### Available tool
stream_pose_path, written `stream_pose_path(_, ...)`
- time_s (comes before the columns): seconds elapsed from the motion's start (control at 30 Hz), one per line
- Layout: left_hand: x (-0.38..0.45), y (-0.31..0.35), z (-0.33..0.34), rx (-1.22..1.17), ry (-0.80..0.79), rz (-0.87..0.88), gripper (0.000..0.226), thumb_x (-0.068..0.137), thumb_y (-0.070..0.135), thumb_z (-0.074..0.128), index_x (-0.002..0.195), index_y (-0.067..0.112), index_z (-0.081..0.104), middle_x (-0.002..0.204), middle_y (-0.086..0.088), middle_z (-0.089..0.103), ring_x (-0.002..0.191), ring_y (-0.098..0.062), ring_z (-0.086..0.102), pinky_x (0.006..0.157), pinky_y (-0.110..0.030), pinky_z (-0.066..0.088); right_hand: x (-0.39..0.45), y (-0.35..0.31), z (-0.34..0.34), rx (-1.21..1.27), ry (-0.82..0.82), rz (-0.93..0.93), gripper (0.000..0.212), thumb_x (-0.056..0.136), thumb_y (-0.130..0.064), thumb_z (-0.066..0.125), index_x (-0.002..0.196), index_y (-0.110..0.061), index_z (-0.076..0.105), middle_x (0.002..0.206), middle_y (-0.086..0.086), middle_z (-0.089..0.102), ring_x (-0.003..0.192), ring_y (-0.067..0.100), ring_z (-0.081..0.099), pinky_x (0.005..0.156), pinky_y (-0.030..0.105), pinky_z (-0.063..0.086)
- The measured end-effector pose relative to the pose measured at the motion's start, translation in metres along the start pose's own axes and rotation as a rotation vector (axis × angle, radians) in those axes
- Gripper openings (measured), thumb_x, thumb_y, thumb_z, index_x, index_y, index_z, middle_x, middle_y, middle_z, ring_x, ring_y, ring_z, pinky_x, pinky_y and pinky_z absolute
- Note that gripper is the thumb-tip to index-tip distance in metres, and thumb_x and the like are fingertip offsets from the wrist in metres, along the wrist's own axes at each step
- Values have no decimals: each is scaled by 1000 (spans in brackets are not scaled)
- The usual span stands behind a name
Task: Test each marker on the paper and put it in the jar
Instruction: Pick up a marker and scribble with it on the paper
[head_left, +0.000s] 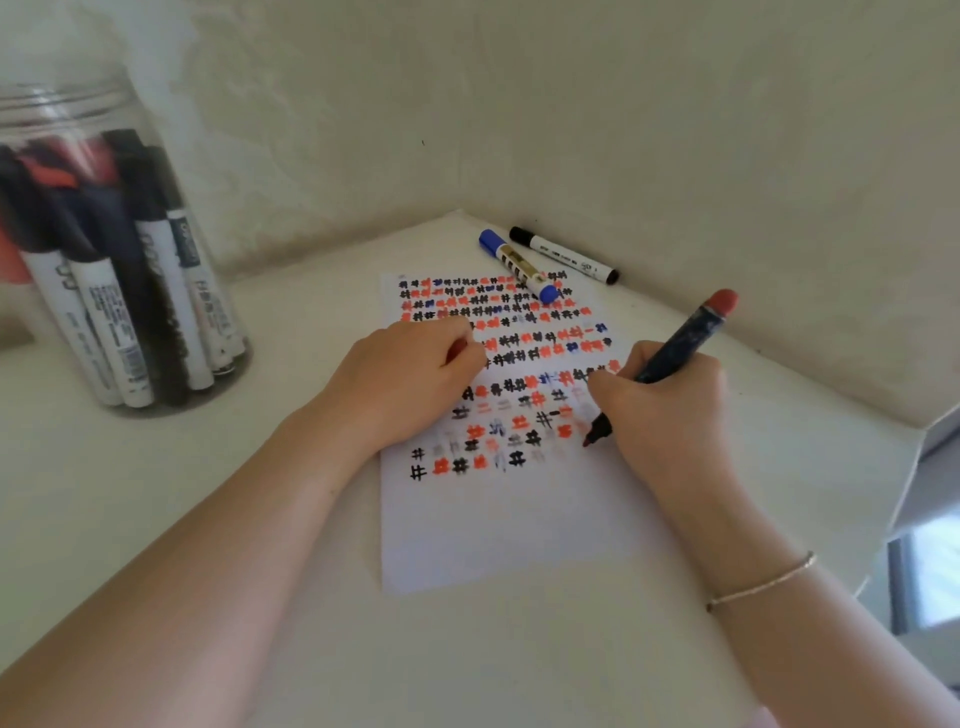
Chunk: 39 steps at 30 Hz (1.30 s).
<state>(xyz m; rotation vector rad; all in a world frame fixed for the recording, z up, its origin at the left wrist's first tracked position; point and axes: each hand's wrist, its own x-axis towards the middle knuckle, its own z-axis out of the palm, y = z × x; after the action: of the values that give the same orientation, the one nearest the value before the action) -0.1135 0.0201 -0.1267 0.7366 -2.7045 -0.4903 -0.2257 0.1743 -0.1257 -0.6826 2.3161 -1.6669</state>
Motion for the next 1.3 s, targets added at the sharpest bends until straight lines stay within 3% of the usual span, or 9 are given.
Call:
stream_pose_path(0.23,0,0,1,-9,2,0,31,98,37,35,87,19,57,75,3,62,66,-15,57,57,-27,41,-1,-1,1,-2,-53,34,19,73,-4,64,66,-8,47,42,0,39,29,7,33,32,16,28)
stream_pose_path(0.43,0,1,0,-22,-4,-11,31,98,38,36,87,19,57,76,3,64,71,-18,60,62,-31,44,1,1,3,-37,-3,-2,19,70,-3,61,63,-9,45,48,1,38,43,16,34,39,22,29)
stream_pose_path(0.57,0,0,0,-17,-12,-5,30,98,38,35,85,20,56,74,4,62,66,-15,57,57,-27,40,-2,0,1,-32,-68,14,18,71,-3,64,64,-7,47,43,0,37,35,11,31,34,18,28)
stream_pose_path(0.77,-1,0,1,-17,0,-4,30,98,38,36,82,20,54,71,4,60,61,-11,51,54,-25,37,0,4,5,-92,16,-61,14,72,-1,58,65,2,46,53,6,40,46,15,34,41,23,30)
stream_pose_path(0.83,-2,0,1,-13,2,-2,29,98,38,36,81,22,53,70,5,59,60,-11,51,54,-25,36,0,5,4,-60,22,-64,18,73,0,59,65,5,44,50,5,42,43,14,36,41,22,31)
stream_pose_path(0.93,-2,-1,1,5,0,-2,28,98,40,37,82,23,53,70,7,59,60,-9,52,54,-24,35,-3,0,-1,129,32,-34,32,79,-11,72,59,-5,47,37,-3,47,31,7,39,36,15,34)
stream_pose_path(1.07,0,0,1,53,-7,-6,31,92,54,46,81,25,51,68,8,56,58,-8,50,53,-23,36,-6,-6,-1,236,-46,-70,23,76,-29,78,71,-11,65,60,4,66,52,13,62,54,26,51)
stream_pose_path(1.17,1,0,0,82,-13,-41,33,88,59,49,80,27,50,70,9,57,61,-8,51,53,-23,36,-5,-5,0,254,-110,-32,35,78,-37,72,62,-8,63,61,5,61,55,14,54,56,26,46)
stream_pose_path(1.3,2,-2,-1,73,-18,-64,34,87,59,51,82,26,52,72,8,59,65,-9,54,54,-23,37,-4,-8,-2,277,-216,-13,26,87,-17,65,67,-6,54,57,6,59,49,19,57,50,31,49)
